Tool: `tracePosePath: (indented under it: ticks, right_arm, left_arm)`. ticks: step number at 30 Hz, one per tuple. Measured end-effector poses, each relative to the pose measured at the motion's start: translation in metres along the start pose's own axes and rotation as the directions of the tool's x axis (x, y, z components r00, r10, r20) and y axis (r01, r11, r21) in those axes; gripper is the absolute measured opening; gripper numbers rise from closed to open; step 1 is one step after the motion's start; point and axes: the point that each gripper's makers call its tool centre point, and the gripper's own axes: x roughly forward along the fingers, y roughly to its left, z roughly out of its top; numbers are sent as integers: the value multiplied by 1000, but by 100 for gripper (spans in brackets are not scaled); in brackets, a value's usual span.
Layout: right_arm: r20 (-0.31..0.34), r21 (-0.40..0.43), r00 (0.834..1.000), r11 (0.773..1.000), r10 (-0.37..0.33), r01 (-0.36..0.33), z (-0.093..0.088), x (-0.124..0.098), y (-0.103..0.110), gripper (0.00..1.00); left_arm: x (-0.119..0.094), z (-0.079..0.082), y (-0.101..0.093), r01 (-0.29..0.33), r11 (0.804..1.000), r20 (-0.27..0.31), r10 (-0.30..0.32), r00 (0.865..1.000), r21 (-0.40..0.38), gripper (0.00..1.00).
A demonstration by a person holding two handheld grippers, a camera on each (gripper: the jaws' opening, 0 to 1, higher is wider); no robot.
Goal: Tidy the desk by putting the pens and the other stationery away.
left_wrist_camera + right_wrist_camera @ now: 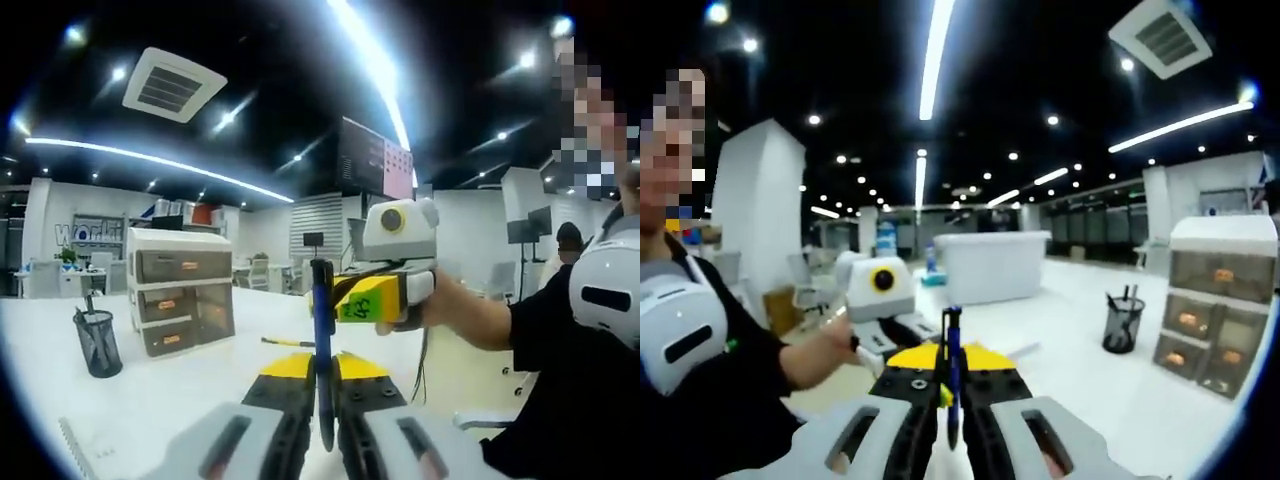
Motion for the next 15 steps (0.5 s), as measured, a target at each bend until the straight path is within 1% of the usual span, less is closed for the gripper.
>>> tracePosePath:
  ticks: [2, 7, 9, 11, 15]
  right_arm:
    - [2, 0, 1000, 1000, 0, 0, 0, 0, -1, 5]
    - [19, -7, 1000, 1000, -3, 3, 1, -1, -2, 6]
    - [13, -1, 1000, 1000, -7, 7, 0, -2, -3, 11]
    - [14, 1, 1000, 1000, -25, 25, -2, -3, -6, 20]
    - [37, 5, 997, 998, -62, 62, -1, -11, -11, 25]
  left_arm:
    - [0, -1, 0, 0, 1000, 0, 0, 1000, -14, 7]
    - [-1, 1, 3, -10, 1000, 13, 10, 1000, -8, 7]
    - [-3, 3, 5, -18, 1000, 21, 18, 1000, -12, 7]
    - [-4, 5, 8, -23, 1000, 29, 24, 999, -18, 7]
    - [-7, 7, 12, -35, 999, 41, 36, 999, -22, 7]
